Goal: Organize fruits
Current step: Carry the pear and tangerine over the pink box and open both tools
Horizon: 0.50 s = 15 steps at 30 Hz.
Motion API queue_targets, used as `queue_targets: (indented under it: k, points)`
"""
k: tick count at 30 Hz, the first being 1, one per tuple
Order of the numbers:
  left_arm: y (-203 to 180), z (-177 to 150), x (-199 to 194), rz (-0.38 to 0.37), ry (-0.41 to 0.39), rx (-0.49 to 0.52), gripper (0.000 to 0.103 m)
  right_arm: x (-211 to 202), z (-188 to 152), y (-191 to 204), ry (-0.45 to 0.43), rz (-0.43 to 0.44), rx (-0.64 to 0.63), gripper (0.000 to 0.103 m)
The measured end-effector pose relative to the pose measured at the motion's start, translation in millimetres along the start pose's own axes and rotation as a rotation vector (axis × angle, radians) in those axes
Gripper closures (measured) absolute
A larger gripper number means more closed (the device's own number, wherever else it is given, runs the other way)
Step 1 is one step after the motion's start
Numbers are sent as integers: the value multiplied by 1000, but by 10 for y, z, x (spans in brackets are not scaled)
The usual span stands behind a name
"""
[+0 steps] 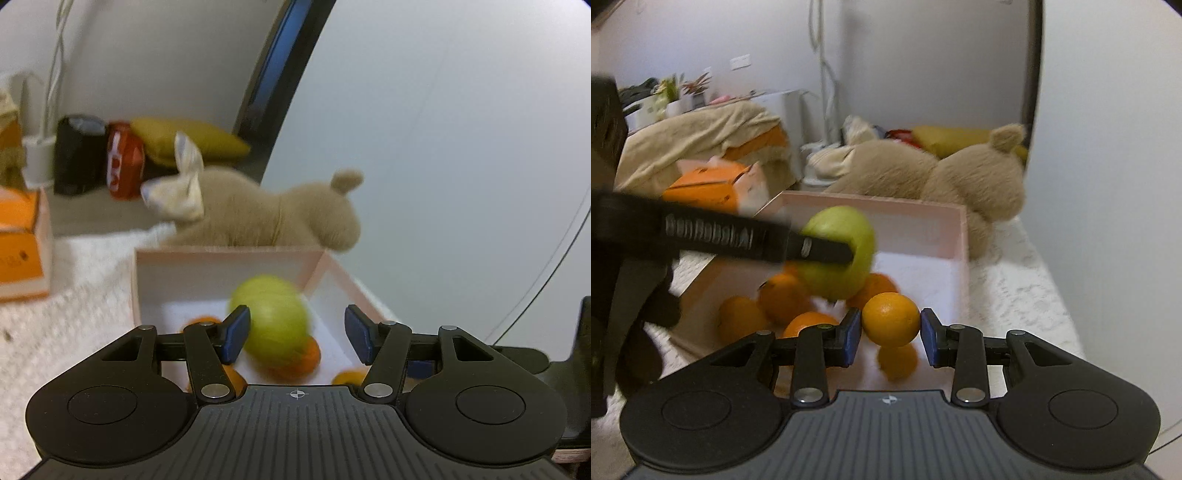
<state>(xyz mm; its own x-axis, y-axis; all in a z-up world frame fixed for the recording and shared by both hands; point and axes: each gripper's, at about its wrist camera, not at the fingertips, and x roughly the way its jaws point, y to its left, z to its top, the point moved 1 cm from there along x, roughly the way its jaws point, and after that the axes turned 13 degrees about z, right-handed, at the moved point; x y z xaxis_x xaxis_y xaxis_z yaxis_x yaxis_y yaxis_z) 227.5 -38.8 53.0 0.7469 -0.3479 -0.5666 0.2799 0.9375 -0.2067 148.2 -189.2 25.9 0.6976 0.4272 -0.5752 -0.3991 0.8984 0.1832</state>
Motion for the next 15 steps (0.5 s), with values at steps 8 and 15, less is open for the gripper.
queue_targets:
  k: [8,15]
  points:
    - [2,74,-688,145,-112,57,41,-152,21,183,-38,-8,-31,45]
    - [299,-110,-1114,247,-154,38,41,-271,196,536,-71,22,-84,41]
